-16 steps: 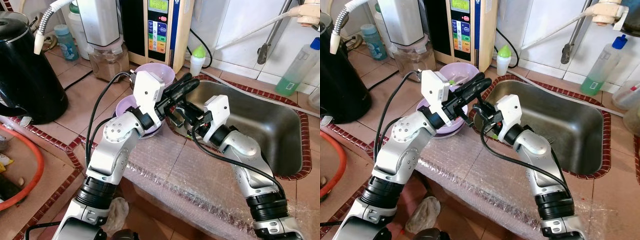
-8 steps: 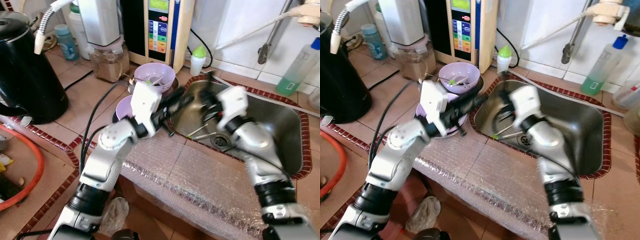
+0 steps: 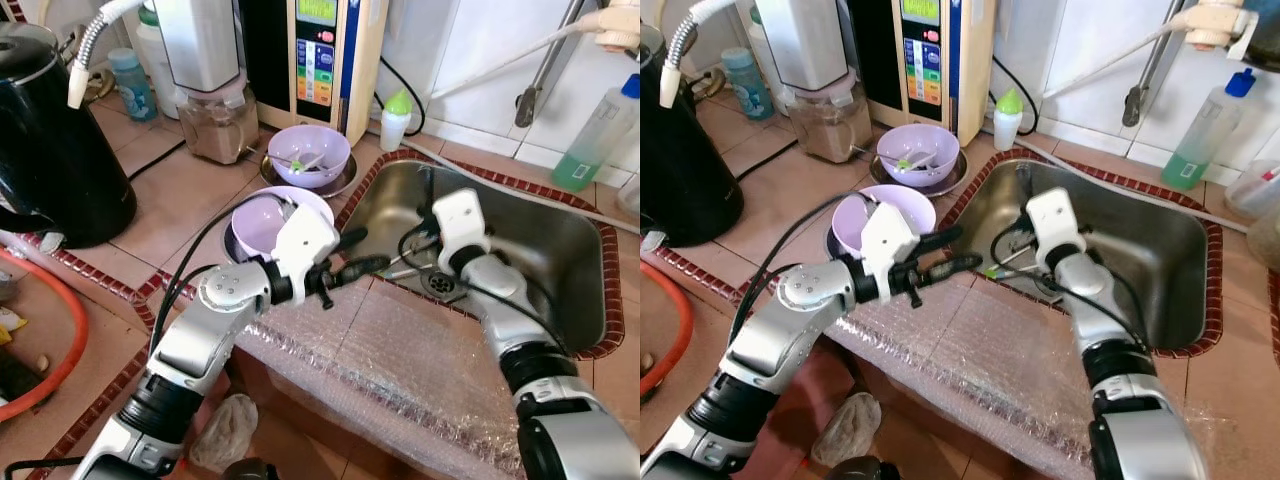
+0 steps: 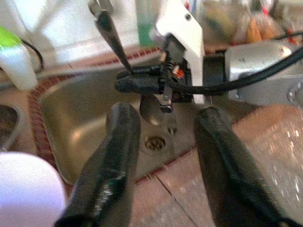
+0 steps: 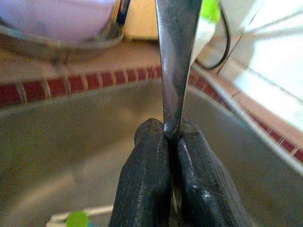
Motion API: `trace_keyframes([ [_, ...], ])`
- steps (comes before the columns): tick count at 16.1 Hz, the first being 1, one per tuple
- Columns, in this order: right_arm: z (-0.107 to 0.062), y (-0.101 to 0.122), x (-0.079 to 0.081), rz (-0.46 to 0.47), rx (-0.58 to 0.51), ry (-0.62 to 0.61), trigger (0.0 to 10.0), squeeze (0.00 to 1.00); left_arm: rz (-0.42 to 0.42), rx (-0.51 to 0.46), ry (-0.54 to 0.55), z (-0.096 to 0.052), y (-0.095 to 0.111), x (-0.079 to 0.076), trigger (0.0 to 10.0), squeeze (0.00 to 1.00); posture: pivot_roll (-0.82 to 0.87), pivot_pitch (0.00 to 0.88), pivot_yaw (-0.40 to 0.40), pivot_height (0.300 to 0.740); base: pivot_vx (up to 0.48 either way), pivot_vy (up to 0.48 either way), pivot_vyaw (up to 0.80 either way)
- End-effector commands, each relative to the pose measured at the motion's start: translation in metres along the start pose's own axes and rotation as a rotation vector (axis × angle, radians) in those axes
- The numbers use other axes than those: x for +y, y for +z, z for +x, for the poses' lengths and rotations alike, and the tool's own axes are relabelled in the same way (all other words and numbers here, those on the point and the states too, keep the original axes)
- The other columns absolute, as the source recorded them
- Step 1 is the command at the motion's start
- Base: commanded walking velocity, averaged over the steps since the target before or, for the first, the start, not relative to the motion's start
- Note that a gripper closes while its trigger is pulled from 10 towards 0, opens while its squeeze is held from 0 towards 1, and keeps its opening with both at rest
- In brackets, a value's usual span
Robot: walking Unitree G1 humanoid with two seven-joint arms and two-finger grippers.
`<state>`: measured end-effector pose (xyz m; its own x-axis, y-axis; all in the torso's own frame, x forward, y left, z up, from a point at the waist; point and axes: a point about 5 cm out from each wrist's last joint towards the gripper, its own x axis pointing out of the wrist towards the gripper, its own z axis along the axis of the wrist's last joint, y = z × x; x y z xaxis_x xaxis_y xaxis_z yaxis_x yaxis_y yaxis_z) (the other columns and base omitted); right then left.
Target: Kitchen organization
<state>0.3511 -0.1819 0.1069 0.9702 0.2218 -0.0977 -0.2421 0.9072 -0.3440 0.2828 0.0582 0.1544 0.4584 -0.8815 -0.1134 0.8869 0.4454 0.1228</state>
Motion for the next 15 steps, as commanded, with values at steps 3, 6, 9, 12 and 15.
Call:
trace_keyframes([
  [3,0.002,-0.006,0.001,-0.016,0.058,-0.009,10.0,1.0,0.031,0.07,-0.01,-0.002,-0.008,0.001,10.0,1.0,-0.03,0.0,0.021,0.74,0.0,0.0,0.0],
  [6,-0.001,-0.015,-0.002,-0.006,0.09,-0.026,10.0,1.0,0.046,0.098,-0.001,-0.003,-0.012,0.004,10.0,1.0,-0.03,0.0,0.023,0.74,0.0,0.0,0.0],
  [9,-0.001,-0.02,-0.005,-0.008,0.109,-0.057,10.0,1.0,0.06,0.12,-0.011,-0.002,-0.014,0.002,10.0,1.0,-0.04,0.0,0.028,0.74,0.0,0.0,0.0],
  [12,-0.001,-0.018,-0.004,-0.005,0.083,-0.05,10.0,1.0,0.087,0.102,0.023,-0.004,-0.014,0.005,10.0,1.0,-0.04,0.0,0.03,0.74,0.0,0.0,0.0],
  [15,-0.001,-0.014,-0.008,-0.032,0.059,-0.044,10.0,1.0,0.096,0.076,0.092,-0.015,-0.018,0.013,10.0,1.0,-0.05,0.0,0.022,0.74,0.0,0.0,0.0],
])
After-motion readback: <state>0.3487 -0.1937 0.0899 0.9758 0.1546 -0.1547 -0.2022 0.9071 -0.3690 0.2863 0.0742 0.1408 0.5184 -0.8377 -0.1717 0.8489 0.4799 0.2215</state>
